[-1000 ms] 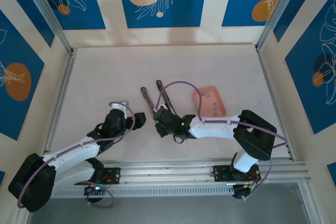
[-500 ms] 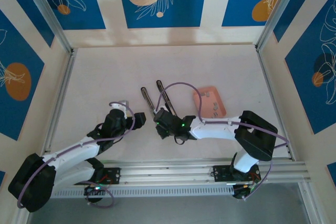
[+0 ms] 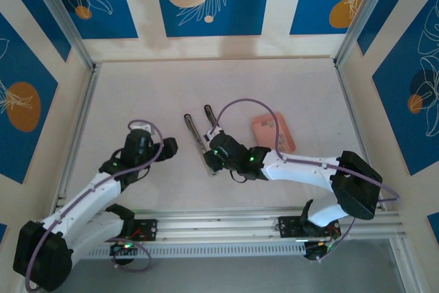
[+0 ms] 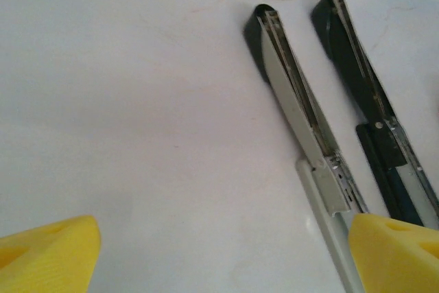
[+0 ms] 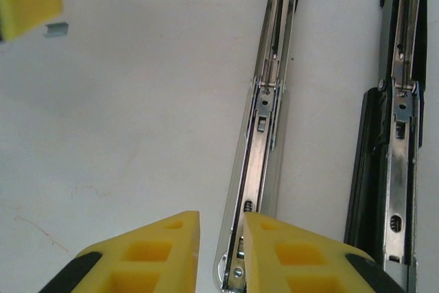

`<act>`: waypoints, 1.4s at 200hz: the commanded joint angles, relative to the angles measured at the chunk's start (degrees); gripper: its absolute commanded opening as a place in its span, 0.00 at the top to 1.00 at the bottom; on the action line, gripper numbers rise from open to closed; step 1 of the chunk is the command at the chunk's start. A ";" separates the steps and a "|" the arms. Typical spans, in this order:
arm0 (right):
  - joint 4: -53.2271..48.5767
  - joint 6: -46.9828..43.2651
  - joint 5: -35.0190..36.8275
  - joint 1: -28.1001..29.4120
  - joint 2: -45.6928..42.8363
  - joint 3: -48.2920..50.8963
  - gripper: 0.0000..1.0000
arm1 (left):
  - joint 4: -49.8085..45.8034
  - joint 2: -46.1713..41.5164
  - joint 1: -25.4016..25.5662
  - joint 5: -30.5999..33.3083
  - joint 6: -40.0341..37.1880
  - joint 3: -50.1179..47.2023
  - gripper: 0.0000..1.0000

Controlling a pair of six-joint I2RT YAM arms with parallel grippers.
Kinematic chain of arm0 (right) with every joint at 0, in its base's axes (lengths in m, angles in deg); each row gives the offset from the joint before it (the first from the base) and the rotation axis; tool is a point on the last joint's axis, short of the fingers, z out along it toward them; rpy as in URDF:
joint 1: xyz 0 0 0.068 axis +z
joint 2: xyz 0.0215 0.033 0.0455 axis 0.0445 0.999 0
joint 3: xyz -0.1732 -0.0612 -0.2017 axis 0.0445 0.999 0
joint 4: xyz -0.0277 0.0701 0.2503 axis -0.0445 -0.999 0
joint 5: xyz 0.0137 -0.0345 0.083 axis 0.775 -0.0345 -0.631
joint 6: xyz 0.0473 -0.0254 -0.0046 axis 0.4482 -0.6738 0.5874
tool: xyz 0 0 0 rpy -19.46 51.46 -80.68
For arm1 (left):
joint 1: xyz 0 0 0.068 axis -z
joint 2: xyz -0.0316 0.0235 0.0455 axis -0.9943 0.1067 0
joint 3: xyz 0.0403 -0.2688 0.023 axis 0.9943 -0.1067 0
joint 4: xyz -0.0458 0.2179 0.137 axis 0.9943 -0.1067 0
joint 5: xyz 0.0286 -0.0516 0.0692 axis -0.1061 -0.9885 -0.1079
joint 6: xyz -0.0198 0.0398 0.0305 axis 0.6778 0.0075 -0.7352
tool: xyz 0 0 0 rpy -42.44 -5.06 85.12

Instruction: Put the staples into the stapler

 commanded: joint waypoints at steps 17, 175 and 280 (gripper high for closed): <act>4.33 -2.89 -4.47 -1.51 -0.93 1.83 0.74 | -27.98 9.61 -4.63 -4.70 -23.55 19.16 0.08; 16.77 -5.69 -17.36 -12.76 0.85 10.19 0.72 | -45.84 43.52 -10.88 8.74 -57.40 38.03 0.43; 16.28 -4.81 -14.13 -13.07 -5.95 15.93 0.72 | -41.58 52.26 -13.81 12.99 -56.10 37.07 0.52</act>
